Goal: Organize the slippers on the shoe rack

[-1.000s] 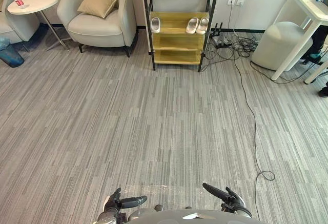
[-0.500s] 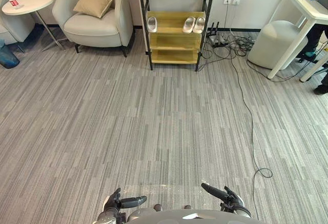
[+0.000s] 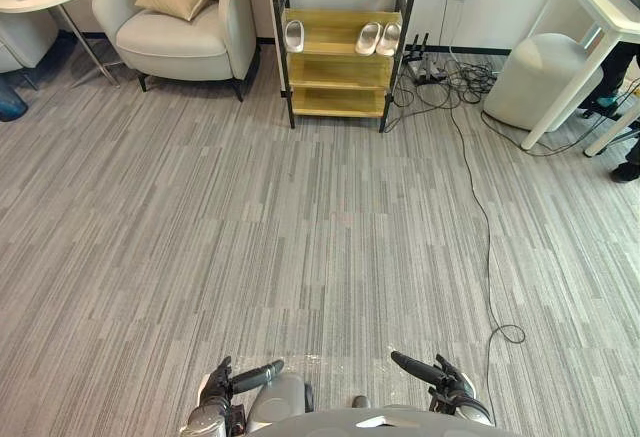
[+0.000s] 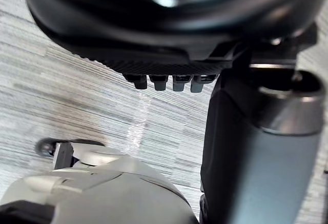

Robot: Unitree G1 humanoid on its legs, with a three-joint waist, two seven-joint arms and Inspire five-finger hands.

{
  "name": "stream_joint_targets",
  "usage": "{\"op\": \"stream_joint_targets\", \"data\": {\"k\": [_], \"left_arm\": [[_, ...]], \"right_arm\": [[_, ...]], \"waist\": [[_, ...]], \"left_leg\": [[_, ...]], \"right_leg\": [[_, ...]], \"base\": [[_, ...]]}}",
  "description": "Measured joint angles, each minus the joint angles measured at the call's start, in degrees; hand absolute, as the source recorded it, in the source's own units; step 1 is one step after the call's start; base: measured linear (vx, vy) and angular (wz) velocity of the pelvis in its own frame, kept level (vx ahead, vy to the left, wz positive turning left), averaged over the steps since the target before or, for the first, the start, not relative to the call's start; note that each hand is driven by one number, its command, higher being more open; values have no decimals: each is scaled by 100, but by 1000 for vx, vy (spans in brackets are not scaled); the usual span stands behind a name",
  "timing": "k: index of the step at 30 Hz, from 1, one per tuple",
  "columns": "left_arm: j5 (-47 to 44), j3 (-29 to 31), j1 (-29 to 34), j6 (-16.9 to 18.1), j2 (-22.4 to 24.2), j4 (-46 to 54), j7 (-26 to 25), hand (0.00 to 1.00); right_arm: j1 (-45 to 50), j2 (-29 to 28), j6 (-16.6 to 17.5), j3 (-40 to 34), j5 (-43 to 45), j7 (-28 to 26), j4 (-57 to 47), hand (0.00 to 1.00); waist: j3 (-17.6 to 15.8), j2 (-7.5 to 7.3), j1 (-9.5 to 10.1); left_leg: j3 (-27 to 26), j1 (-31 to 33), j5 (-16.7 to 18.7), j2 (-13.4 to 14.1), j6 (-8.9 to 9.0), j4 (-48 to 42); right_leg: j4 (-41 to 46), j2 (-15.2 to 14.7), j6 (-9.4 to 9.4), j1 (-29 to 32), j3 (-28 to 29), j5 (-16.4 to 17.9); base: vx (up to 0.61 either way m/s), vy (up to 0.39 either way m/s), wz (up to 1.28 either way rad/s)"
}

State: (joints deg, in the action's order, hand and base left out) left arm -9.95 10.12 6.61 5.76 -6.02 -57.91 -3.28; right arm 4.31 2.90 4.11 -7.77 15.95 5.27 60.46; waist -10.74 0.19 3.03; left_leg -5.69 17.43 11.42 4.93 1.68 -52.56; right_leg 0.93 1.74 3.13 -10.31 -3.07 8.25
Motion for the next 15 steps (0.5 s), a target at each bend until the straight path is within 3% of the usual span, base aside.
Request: {"op": "stream_joint_targets", "data": {"k": [3,5,6,7,8,10,12,13,14,15], "left_arm": [[-192,-13,-62,50,18,40,8,100],[-245,-24,-139,71,14,37,7,100],[-245,-70,-144,55,15,32,-6,100],[-246,-133,-132,59,40,17,-21,100],[-245,-146,-175,53,-2,-19,-25,100],[-235,-159,-224,68,-31,-21,-27,100],[-224,-172,-318,30,-66,-139,-30,100],[-191,-202,-304,26,-94,-187,-31,100],[-145,-290,-245,2,-138,-202,-30,100],[-54,-429,-241,-14,-183,-204,-45,100]], "right_arm": [[-108,-1,-9,-10,2,32,11,100],[-236,-1,-9,-16,0,38,44,100],[-262,30,-9,-15,0,40,49,100],[-274,84,-8,-15,-4,40,66,100],[-372,23,-39,1,-4,39,198,100],[-450,-64,-48,-2,-8,7,202,100],[-495,-164,-52,-6,-19,-25,212,100],[-493,-192,-53,-3,-29,-50,222,100],[-505,-211,-38,0,-68,-103,208,100],[-539,-219,-28,-1,-135,-128,204,100]], "waist": [[-35,-15,18],[-69,-47,91],[-79,-20,138],[-82,60,166],[-103,-7,184],[-108,-45,180],[-100,-119,271],[-74,-177,310],[-56,-208,292],[-66,-205,248]], "left_leg": [[-16,466,329,68,118,226],[10,666,204,-85,210,1444],[86,639,-185,-197,281,2575],[138,520,-729,-204,305,3120],[10,492,-830,-338,0,2935],[-13,582,-499,-379,-85,2637],[-162,401,-55,-428,-311,2267],[-259,167,88,-465,-405,2291],[-340,-204,262,-513,-484,2400],[-383,-679,424,-528,-537,2613]], "right_leg": [[35,-192,-58,-86,132,163],[50,-515,-267,-109,244,345],[68,-717,-431,-180,314,542],[74,-776,-595,-270,366,674],[183,-925,-639,-342,467,735],[554,-961,-635,-199,534,725],[1641,-1041,-711,89,772,739],[2222,-1100,-908,249,889,624],[3161,-1139,-1508,522,1004,271],[4536,-1119,-1826,1038,1082,-156]], "base": [[289,138,-24],[368,213,-40],[432,255,-37],[542,310,-35],[368,211,-22],[438,229,-7],[519,232,-17],[666,259,-38],[772,281,-44],[403,128,-32]]}}
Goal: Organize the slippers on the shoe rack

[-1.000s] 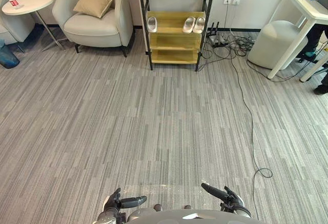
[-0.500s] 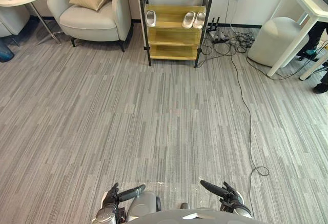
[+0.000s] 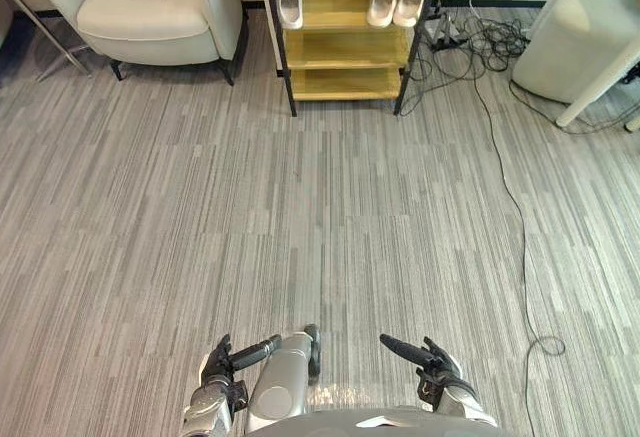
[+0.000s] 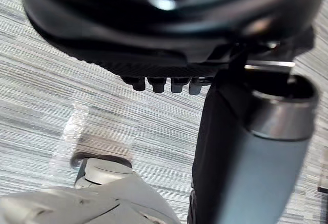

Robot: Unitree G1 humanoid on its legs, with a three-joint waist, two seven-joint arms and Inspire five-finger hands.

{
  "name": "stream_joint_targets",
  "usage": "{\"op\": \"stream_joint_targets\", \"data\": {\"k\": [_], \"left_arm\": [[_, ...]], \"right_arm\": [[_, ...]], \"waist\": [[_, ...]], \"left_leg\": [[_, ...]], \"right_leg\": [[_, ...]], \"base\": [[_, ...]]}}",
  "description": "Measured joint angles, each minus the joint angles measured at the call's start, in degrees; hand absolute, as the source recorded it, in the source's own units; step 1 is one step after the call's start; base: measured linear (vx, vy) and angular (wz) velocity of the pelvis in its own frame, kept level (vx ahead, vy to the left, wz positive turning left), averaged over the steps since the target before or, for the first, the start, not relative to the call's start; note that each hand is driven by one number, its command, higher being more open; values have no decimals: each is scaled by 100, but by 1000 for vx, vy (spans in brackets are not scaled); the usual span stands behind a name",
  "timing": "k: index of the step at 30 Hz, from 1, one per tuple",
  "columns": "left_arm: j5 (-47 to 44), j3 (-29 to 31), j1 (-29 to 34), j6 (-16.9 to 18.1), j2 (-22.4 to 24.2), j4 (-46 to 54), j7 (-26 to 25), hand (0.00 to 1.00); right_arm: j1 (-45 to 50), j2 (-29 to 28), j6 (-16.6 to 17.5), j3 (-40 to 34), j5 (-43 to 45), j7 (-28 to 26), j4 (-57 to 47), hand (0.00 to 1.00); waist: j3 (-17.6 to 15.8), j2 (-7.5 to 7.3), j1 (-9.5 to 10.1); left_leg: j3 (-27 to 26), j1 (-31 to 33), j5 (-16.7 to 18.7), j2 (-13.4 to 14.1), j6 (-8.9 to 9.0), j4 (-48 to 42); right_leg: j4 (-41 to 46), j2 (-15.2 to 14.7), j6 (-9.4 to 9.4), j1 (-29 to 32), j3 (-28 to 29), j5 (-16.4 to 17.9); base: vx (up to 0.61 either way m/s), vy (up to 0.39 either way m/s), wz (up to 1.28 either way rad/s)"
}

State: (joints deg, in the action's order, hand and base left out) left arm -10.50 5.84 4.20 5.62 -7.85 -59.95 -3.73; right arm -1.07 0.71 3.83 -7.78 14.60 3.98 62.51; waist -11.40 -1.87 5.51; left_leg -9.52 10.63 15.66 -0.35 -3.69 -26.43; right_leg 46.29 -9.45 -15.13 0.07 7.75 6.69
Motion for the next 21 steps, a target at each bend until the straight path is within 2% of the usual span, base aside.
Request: {"op": "stream_joint_targets", "data": {"k": [1,2,3,4,5,6,7,8,9,10,11,12,13,14,16,18,19,20,21], "left_arm": [[10,-63,-2,-2,-18,2,-4,100],[49,-152,-3,-4,-35,3,-2,100],[51,-219,-3,-2,-47,3,-5,100],[104,-342,-21,3,-57,4,-2,100],[107,-375,-38,7,-54,5,20,100],[107,-375,-54,7,-48,4,30,100],[112,-359,-139,7,-2,2,32,100],[114,-352,-152,7,18,2,32,100],[143,-342,-168,11,100,2,31,100],[171,-338,-164,12,120,4,33,100],[186,-326,-161,13,136,6,47,100],[268,-280,-265,21,421,-100,54,100],[268,-262,-268,21,434,-100,56,100],[357,-203,-283,12,507,-138,54,100],[427,14,-290,0,549,-150,59,100],[427,311,-284,3,631,-81,46,100],[424,422,-263,7,637,-1,33,100],[401,472,-248,17,646,162,24,100],[383,458,-249,30,624,319,23,100]], "right_arm": [[-4,0,0,0,-5,-8,-3,100],[-18,30,22,0,-76,-19,-127,100],[-27,40,36,0,-109,-20,-197,100],[-61,67,90,7,-120,-21,-229,100],[-61,77,115,9,-133,-24,-278,100],[-59,77,122,9,-141,-26,-312,100],[-74,67,158,9,-165,-38,-394,100],[-86,67,160,9,-167,-41,-419,100],[-144,75,157,9,-167,-37,-423,100],[-143,82,130,11,-167,-34,-397,100],[-91,89,123,23,-167,-29,-307,100],[-196,303,80,-21,-171,-42,-191,100],[-204,310,80,-21,-171,-40,-188,100],[-221,316,55,-37,-168,-11,-133,100],[-161,283,8,-201,-159,-8,-147,100],[40,278,9,-232,-103,41,-304,100],[123,279,16,-227,-102,46,-399,100],[190,254,22,-226,-99,51,-450,100],[195,201,19,-221,-98,50,-431,100]], "waist": [[-6,3,-16],[-18,14,-79],[-28,24,-128],[-91,113,-171],[-98,126,-176],[-99,126,-176],[-104,118,-217],[-105,116,-247],[-113,109,-345],[-105,74,-380],[-91,-56,-423],[-119,319,-340],[-126,338,-338],[-117,448,-362],[-140,481,-408],[-172,496,-417],[-188,488,-388],[-193,497,-301],[-205,426,-251]], "left_leg": [[-5,-194,34,-3,-7,92],[16,-590,50,-12,-32,330],[56,-843,49,-7,-31,495],[99,-1428,39,72,-16,915],[111,-1722,38,154,-14,1076],[114,-1822,38,194,-14,1120],[220,-2055,38,313,-14,1228],[258,-2086,38,334,-14,1246],[382,-2214,50,372,7,1333],[458,-2283,75,341,76,1366],[623,-2414,137,244,222,1413],[939,-2486,161,562,395,1394],[961,-2487,156,580,405,1383],[1106,-2467,65,751,549,1232],[1231,-2285,-179,904,873,441],[1311,-1525,-883,1032,898,-1521],[1251,-1087,-1016,1160,957,-2419],[988,-485,-785,1350,914,-3359],[757,-51,-623,1393,880,-3640]], "right_leg": [[553,-18,26,229,-91,20],[1331,-94,283,599,-454,172],[1585,-134,503,764,-699,299],[1595,-132,994,994,-1250,596],[1271,-73,1204,1160,-1567,752],[1060,-30,1296,1254,-1681,810],[23,221,1393,1715,-1836,869],[-239,278,1388,1800,-1811,845],[-1205,476,1314,1975,-1655,622],[-1774,539,1323,1954,-1558,340],[-2408,552,1439,1901,-1424,-747],[-2192,823,1643,1884,-1527,-417],[-2185,841,1651,1884,-1529,-398],[-2119,990,1768,1828,-1633,-187],[-2306,1113,1853,1440,-1796,-13],[-2749,1189,1902,744,-1944,109],[-2967,1247,1927,435,-1981,148],[-3267,1327,2016,40,-2006,218],[-3513,1331,2015,-262,-2026,232]], "base": [[464,112,-21],[446,64,-6],[460,45,3],[475,3,8],[384,-41,7],[555,-134,14],[460,-155,21],[567,-222,45],[394,-184,46],[504,-238,65],[568,-265,33],[559,-261,18],[523,-243,-8],[419,-210,4],[433,-235,28],[313,-183,45],[246,-119,33],[364,-161,27],[305,-117,21]]}}
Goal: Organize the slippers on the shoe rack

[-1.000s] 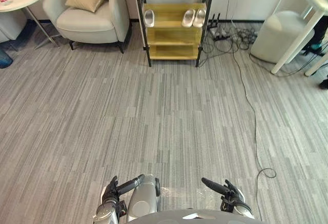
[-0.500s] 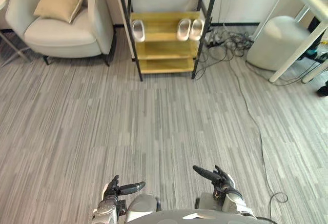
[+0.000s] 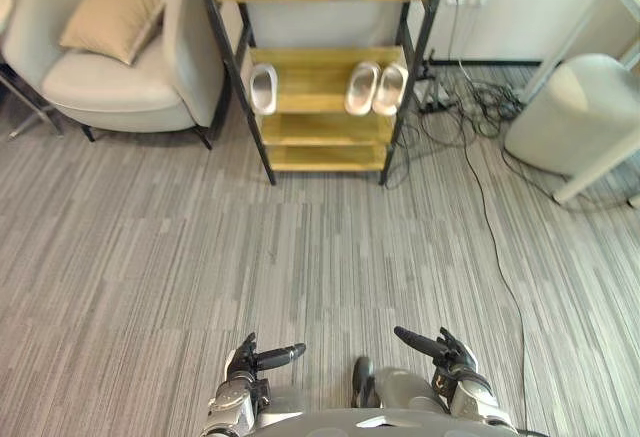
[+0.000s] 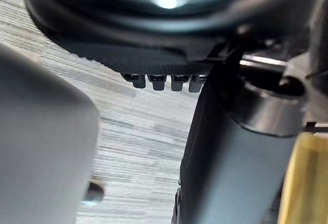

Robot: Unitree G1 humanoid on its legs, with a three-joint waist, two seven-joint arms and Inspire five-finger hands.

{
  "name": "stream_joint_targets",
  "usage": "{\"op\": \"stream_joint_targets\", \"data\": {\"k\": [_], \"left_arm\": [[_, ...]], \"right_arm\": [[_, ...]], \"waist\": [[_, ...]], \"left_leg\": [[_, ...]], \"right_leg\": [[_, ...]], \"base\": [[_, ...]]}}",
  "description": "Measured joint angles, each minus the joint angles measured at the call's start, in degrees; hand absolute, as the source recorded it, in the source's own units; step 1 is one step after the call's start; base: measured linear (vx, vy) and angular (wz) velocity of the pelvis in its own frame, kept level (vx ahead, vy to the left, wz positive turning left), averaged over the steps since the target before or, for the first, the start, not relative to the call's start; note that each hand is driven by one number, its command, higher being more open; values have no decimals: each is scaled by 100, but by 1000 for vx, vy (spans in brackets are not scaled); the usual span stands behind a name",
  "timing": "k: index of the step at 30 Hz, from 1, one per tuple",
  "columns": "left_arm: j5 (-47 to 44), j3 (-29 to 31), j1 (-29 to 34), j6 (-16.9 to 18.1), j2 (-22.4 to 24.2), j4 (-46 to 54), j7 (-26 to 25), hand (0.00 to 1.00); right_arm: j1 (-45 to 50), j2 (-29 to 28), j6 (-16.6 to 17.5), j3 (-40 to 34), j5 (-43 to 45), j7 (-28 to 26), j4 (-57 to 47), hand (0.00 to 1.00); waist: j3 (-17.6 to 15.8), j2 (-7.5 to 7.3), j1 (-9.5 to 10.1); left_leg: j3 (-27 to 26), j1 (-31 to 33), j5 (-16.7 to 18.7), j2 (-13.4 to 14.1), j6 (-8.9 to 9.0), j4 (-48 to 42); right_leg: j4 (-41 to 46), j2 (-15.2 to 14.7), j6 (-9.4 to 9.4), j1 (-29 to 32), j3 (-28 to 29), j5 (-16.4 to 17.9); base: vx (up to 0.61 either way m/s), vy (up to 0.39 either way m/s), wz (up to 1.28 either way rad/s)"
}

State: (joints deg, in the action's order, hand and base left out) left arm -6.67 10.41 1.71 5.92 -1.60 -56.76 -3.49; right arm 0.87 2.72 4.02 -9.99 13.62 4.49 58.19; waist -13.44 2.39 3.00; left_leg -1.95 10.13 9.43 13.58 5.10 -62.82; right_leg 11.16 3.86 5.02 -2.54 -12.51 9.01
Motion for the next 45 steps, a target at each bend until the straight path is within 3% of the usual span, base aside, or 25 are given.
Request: {"op": "stream_joint_targets", "data": {"k": [3,5,7,8,9,10,11,13,14,15,18,20,22,24,25,28,30,32,33,35,37,40,41,42,45], "left_arm": [[-67,-49,-12,79,-17,166,5,100],[-73,-114,-82,115,-48,185,10,100],[-70,-272,-72,111,-70,128,9,100],[-91,-268,-67,105,-69,118,10,100],[-104,-274,-99,109,-76,82,3,100],[-103,-307,-111,113,-206,43,35,100],[-107,-306,-112,112,-218,36,35,100],[-114,-354,-103,105,-261,-84,25,100],[-113,-547,-93,93,-338,-102,29,100],[-105,-726,-100,79,-417,-174,34,100],[-117,-723,-74,7,-428,-287,10,100],[-105,-714,-41,-7,-399,-333,11,100],[-92,-679,-30,-16,-355,-335,18,100],[-84,-671,-6,-18,-341,-342,13,100],[-55,-670,3,-18,-353,-360,16,100],[0,-542,-3,-9,-124,-439,17,100],[50,-427,0,-18,-54,-448,38,100],[57,-224,-10,-18,-22,-366,84,100],[47,-158,-7,-14,-21,-304,87,100],[42,-54,-3,-3,4,-160,81,100],[41,-80,-6,32,-13,-66,89,100],[42,-255,-44,29,-34,-85,78,100],[36,-297,-35,27,-33,-89,78,100],[28,-325,-46,33,-142,-92,67,100],[27,-337,-37,20,-222,-100,20,100]], "right_arm": [[-53,-102,2,0,8,-1,37,100],[-206,-135,-17,-6,17,0,237,100],[-247,-113,-20,-3,15,0,329,100],[-244,-111,-24,-2,14,0,359,100],[-248,-157,-36,6,13,0,438,100],[-224,-222,-49,7,-1,-24,474,100],[-222,-222,-51,-1,-1,-25,492,100],[-210,-222,-58,-7,0,-28,518,100],[-209,-236,-47,0,-1,-59,506,100],[-227,-227,-34,-4,-3,-99,485,100],[-211,-208,36,-4,-4,-103,337,100],[-220,-219,96,-7,-3,-126,283,100],[-235,-222,132,-8,-2,-137,231,100],[-244,-234,143,-8,-1,-141,222,100],[-229,-247,139,-12,-1,-137,254,100],[-248,-143,100,-168,3,-140,325,100],[-237,-129,102,-310,44,-134,323,100],[-71,-127,100,-371,132,-129,208,100],[-10,-126,102,-359,203,-119,127,100],[18,-147,100,-353,248,-88,106,100],[-8,-207,101,-353,265,-70,100,100],[-9,-240,99,-355,371,-56,33,100],[8,-219,105,-358,403,-47,20,100],[10,-279,85,-342,429,-23,52,100],[45,-428,78,-336,431,-32,51,100]], "waist": [[-23,-71,91],[-49,-143,175],[-20,-86,221],[-12,-74,259],[-8,-142,302],[26,-332,264],[31,-339,267],[75,-381,284],[121,-458,215],[139,-492,151],[116,-466,101],[126,-457,33],[126,-410,-16],[125,-393,-18],[144,-425,-31],[244,-83,-17],[239,3,-42],[203,-5,-58],[141,-41,-22],[104,-61,-4],[88,-65,26],[75,-70,44],[90,-12,49],[125,-234,56],[190,-382,115]], "left_leg": [[-444,670,390,-39,-101,504],[-656,846,417,-490,-112,2427],[-682,776,-509,-862,-239,4513],[-658,727,-829,-891,-254,4597],[-691,574,-1057,-1033,-648,4674],[-711,541,-706,-1201,-742,4450],[-723,526,-592,-1200,-751,4352],[-839,101,-116,-1250,-913,4121],[-825,-166,36,-1355,-983,4221],[-718,-422,238,-1440,-1000,4258],[-546,-1199,368,-1477,-1007,4619],[-371,-1606,370,-1393,-1001,4914],[-261,-1771,427,-1276,-896,5058],[-178,-1923,544,-1143,-694,5131],[-103,-2012,654,-1114,-520,5139],[-14,-2098,672,-761,-410,5120],[10,-1998,641,-640,-323,4761],[-12,-1230,506,-435,-31,2728],[-57,-872,524,-276,-3,1929],[-255,-341,664,-63,13,1108],[-383,-27,747,-9,24,1566],[-122,-22,496,-261,28,3422],[21,-99,68,-367,45,3834],[-77,-293,-8,-576,-36,4057],[-254,-355,56,-752,-140,4024]], "right_leg": [[-448,-11,-112,-474,4,-50],[-671,-196,-231,-755,61,3],[-841,-313,-472,-963,157,164],[-853,-318,-529,-1010,201,211],[-852,-417,-642,-1140,284,309],[-595,-654,-730,-1132,338,363],[-413,-683,-777,-1108,369,393],[1371,-871,-982,-640,641,490],[2604,-1033,-1385,-176,797,256],[3861,-1195,-1518,329,789,217],[4447,-1400,-1095,923,284,485],[3791,-1334,-893,1180,45,633],[2965,-1216,-896,1351,-3,626],[1622,-1013,-873,1442,43,397],[1072,-902,-673,1366,179,-448],[813,-577,-461,1108,-3,-320],[586,-467,-385,854,-133,-259],[223,-382,-327,292,-333,-139],[144,-357,-277,90,-362,-95],[4,-335,-259,-253,-390,-31],[-149,-361,-263,-461,-280,-31],[-160,-509,-480,-558,-94,55],[-136,-525,-589,-581,-26,111],[-127,-709,-680,-583,41,157],[-122,-931,-733,-600,159,168]], "base": [[379,-29,2],[365,80,-16],[438,159,-15],[502,175,-22],[601,209,-6],[591,205,1],[461,175,2],[490,180,-16],[661,192,9],[458,101,21],[384,26,36],[362,-64,46],[353,-117,38],[369,-177,28],[395,-217,25],[434,-257,12],[382,-254,24],[304,-217,46],[240,-144,35],[244,-76,3],[180,66,-25],[188,205,-32],[188,222,-10],[220,244,-6],[153,151,-12]]}}
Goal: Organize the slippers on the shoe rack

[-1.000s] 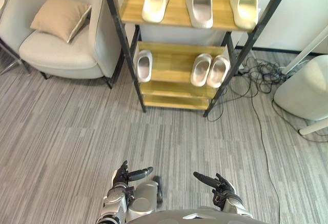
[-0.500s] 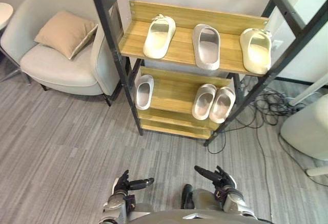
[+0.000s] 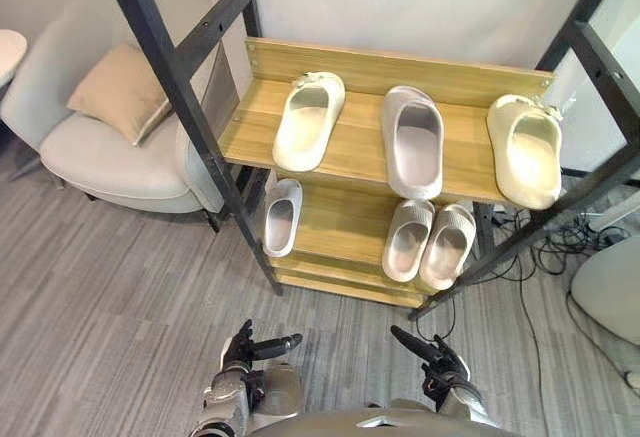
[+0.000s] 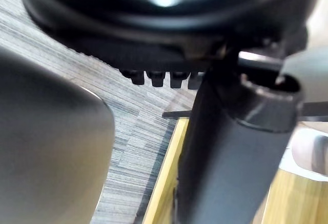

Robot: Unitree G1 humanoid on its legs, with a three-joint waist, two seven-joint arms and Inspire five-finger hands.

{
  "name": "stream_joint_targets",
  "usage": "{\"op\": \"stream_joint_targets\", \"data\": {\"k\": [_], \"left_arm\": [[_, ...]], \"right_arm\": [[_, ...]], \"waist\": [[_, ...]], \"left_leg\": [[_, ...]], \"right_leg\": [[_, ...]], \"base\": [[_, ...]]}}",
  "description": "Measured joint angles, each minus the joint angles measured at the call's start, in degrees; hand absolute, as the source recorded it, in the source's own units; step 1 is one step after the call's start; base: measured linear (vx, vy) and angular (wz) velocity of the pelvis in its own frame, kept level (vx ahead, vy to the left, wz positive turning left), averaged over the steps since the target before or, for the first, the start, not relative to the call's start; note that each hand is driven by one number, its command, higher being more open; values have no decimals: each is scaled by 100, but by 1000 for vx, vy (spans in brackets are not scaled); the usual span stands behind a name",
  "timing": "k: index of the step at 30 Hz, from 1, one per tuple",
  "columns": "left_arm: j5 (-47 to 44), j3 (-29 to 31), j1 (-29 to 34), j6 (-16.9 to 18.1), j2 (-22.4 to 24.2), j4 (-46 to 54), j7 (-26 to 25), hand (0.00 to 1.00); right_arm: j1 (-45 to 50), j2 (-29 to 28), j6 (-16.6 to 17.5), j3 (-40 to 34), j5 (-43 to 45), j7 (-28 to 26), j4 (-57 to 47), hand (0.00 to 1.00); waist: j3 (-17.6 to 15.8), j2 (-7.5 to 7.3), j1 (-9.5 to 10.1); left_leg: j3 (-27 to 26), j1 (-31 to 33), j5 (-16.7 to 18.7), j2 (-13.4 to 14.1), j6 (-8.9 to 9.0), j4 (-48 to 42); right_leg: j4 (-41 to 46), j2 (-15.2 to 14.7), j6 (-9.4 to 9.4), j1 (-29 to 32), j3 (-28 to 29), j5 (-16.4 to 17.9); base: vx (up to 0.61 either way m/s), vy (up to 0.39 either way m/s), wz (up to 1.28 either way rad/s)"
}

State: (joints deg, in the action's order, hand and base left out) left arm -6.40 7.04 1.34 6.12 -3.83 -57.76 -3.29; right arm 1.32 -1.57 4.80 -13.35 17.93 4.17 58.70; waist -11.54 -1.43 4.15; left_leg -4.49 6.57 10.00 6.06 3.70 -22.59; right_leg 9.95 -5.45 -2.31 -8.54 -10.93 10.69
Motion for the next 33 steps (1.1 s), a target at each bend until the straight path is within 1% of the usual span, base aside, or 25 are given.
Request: {"op": "stream_joint_targets", "data": {"k": [1,3,6,9,12,13,15,16,18,19,21,23,24,25,29,33], "left_arm": [[1,-16,7,0,3,-9,-2,100],[7,-143,-4,1,-17,-79,1,100],[16,-229,0,1,-42,-177,5,100],[12,-343,21,0,-96,-252,-10,100],[14,-454,35,2,-150,-276,-12,100],[12,-457,41,2,-151,-313,-16,100],[7,-460,56,5,-148,-316,-31,100],[2,-459,60,6,-150,-315,-36,100],[-21,-460,92,8,-151,-314,-46,100],[-28,-459,101,8,-150,-311,-48,100],[-70,-457,181,12,-131,-266,-69,100],[-61,-462,189,12,-131,-265,-68,100],[-17,-499,223,11,-146,-272,-62,100],[23,-541,226,11,-154,-271,-67,100],[77,-632,227,12,-141,-273,-93,100],[206,-856,224,26,-156,-321,-127,100]], "right_arm": [[-9,-20,0,6,0,-7,-7,100],[-3,-40,0,109,-1,-27,-27,100],[29,-57,1,111,-1,-26,-36,100],[95,-2,11,221,2,25,-68,100],[284,76,18,448,21,105,-400,100],[524,130,27,544,21,152,-812,100],[770,193,41,566,19,193,-1307,100],[852,197,49,566,19,226,-1500,100],[1186,199,73,587,4,287,-2322,100],[1258,199,82,603,-3,296,-2485,100],[1586,186,170,752,-84,344,-3394,100],[1677,172,205,815,-167,353,-3669,100],[1848,117,252,845,-268,358,-4066,100],[1956,77,275,843,-353,377,-4316,100],[2338,19,284,860,-721,470,-5315,100],[2441,-19,339,1077,-1026,591,-6221,100]], "waist": [[0,3,1],[13,10,-3],[103,9,-26],[208,-35,-70],[223,-31,-141],[242,1,-160],[253,21,-164],[253,17,-166],[270,-21,-196],[273,-25,-200],[322,-49,-207],[326,-49,-226],[366,-58,-303],[367,-59,-321],[396,2,-338],[424,53,-408]], "left_leg": [[-45,-83,21,-38,-36,35],[-134,-352,28,-107,-50,227],[-161,-506,-16,-157,-94,464],[-191,-608,-220,-227,-82,807],[-204,-633,-431,-234,-70,1079],[-204,-657,-534,-234,-73,1228],[-212,-702,-653,-240,-79,1397],[-214,-728,-695,-250,-84,1465],[-235,-833,-844,-301,-89,1729],[-242,-862,-848,-313,-61,1791],[-212,-1087,-942,-403,-23,2160],[-200,-1153,-951,-419,-38,2209],[-209,-1186,-956,-431,-52,2249],[-225,-1194,-959,-430,-62,2255],[-237,-1208,-999,-426,-127,2318],[-238,-1238,-998,-392,-128,2329]], "right_leg": [[-11,-49,-36,-48,37,-21],[-90,-121,-106,-211,114,-66],[-169,-145,-139,-250,175,-86],[-299,-156,-205,-232,251,-136],[-377,-133,-195,-150,329,-192],[-411,-115,-191,-104,368,-256],[-455,-102,-177,-59,429,-334],[-479,-103,-176,-55,454,-353],[-517,-130,-215,-17,526,-389],[-519,-136,-220,-11,548,-392],[-527,-146,-247,68,795,-456],[-529,-142,-241,71,869,-465],[-534,-143,-242,72,929,-466],[-538,-142,-245,72,943,-468],[-585,-125,-262,74,956,-478],[-616,-81,-260,47,984,-479]], "base": [[124,139,-25],[60,70,-19],[0,8,-12],[-44,-25,-5],[-87,-52,-7],[-91,-27,-10],[-103,0,-12],[-114,16,-12],[-118,36,-10],[-115,69,-19],[-59,75,-45],[-12,42,-34],[-2,45,-22],[11,33,-12],[48,-7,-3],[48,-26,-5]]}}
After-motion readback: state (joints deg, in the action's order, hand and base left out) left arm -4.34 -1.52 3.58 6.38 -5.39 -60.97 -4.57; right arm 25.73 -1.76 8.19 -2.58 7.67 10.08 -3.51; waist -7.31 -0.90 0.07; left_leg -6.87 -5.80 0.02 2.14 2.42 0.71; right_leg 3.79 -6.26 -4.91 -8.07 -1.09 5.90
